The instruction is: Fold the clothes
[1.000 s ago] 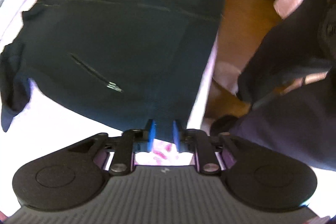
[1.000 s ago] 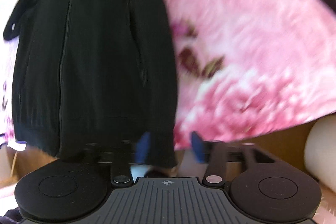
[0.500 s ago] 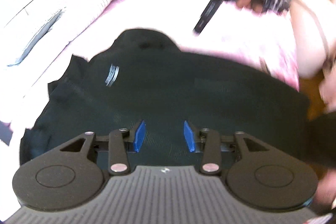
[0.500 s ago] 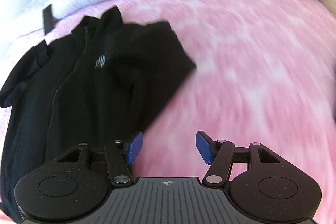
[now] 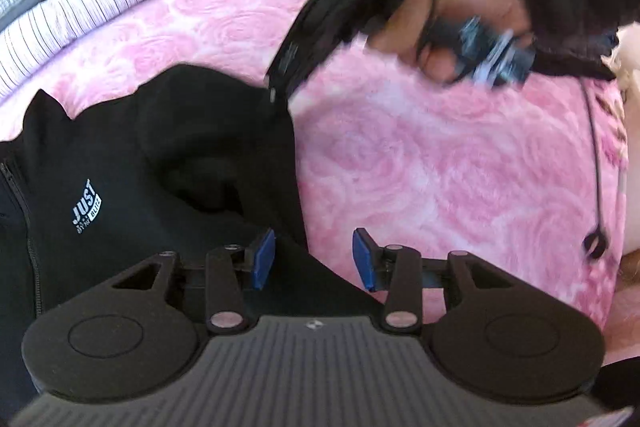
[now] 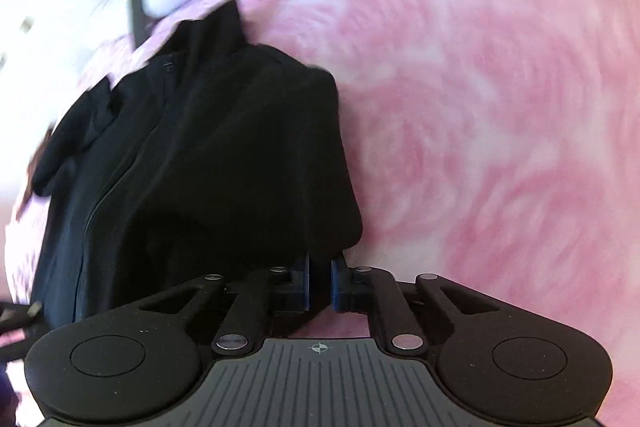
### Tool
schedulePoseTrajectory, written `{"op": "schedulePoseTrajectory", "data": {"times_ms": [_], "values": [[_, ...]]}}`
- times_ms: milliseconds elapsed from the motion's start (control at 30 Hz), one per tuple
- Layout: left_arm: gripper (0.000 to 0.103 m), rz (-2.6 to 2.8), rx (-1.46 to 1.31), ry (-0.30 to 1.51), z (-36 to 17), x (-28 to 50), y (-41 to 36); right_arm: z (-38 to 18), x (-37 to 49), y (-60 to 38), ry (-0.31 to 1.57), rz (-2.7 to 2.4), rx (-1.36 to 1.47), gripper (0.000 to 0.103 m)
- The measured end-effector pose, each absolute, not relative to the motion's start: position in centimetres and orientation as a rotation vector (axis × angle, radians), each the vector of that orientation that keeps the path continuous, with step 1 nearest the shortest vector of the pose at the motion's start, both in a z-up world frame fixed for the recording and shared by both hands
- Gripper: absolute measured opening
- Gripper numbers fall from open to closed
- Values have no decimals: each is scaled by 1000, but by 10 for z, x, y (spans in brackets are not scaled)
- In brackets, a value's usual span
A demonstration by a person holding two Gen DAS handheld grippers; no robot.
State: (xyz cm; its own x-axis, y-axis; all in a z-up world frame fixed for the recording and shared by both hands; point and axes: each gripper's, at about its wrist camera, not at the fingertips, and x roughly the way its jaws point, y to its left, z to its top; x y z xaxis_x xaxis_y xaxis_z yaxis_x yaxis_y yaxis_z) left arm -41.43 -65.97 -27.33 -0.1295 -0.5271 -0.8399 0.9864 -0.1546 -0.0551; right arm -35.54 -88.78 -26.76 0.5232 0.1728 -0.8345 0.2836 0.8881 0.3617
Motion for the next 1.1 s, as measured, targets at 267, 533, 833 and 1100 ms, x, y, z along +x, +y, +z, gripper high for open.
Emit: {"op": "schedulePoseTrajectory", "data": {"times_ms": [267, 533, 833, 1100], "values": [[39, -1602, 737, 799, -272, -405, -678, -155, -306, -883, 1004, -100, -103, 9], [44, -1620, 768, 798, -291, -413, -697, -191, -340, -888, 865, -245, 174, 75], [46, -1540, 745, 743, -329, -447, -772, -230, -489, -887, 938, -588, 430, 75], [55, -1429, 592, 739, -345, -462, -813, -252, -528, -882, 972, -591, 426, 75]]}}
